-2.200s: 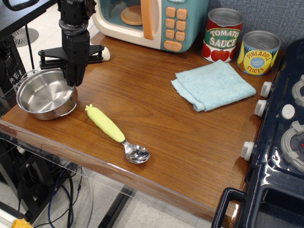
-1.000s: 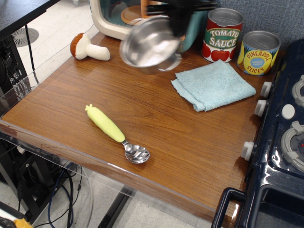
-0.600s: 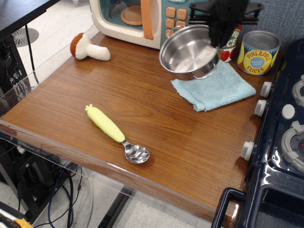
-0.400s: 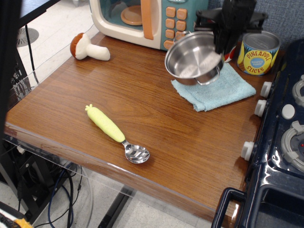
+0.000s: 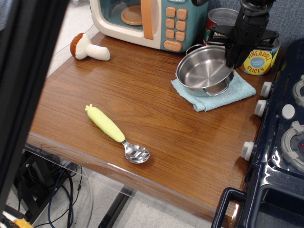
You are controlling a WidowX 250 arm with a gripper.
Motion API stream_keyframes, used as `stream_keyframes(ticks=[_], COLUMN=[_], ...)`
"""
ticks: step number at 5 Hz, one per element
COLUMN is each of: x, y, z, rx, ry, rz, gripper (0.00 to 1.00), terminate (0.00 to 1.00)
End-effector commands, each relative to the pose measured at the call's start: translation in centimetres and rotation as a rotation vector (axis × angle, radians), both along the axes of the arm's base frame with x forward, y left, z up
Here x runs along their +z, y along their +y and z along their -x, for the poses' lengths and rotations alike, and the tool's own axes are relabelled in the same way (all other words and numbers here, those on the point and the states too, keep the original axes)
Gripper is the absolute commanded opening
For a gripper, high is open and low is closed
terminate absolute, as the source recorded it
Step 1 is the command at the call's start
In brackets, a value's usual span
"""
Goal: Place the pot on the cloth.
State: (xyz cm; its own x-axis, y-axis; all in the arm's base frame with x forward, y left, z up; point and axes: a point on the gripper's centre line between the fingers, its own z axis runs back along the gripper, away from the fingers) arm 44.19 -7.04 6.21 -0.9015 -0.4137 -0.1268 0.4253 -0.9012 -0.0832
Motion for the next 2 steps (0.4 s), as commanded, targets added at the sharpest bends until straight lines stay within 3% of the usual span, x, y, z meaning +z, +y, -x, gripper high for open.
stream_keyframes(ticks=[1,2], x=[2.61,2.75], y=[-0.34,-0.16], z=[0.27,0.47], rx=[-0.003,0.013], ry=[-0.048,-0.056], rz=[0.021,-0.009], gripper=[1.00,1.00], terminate=[0.00,0.00])
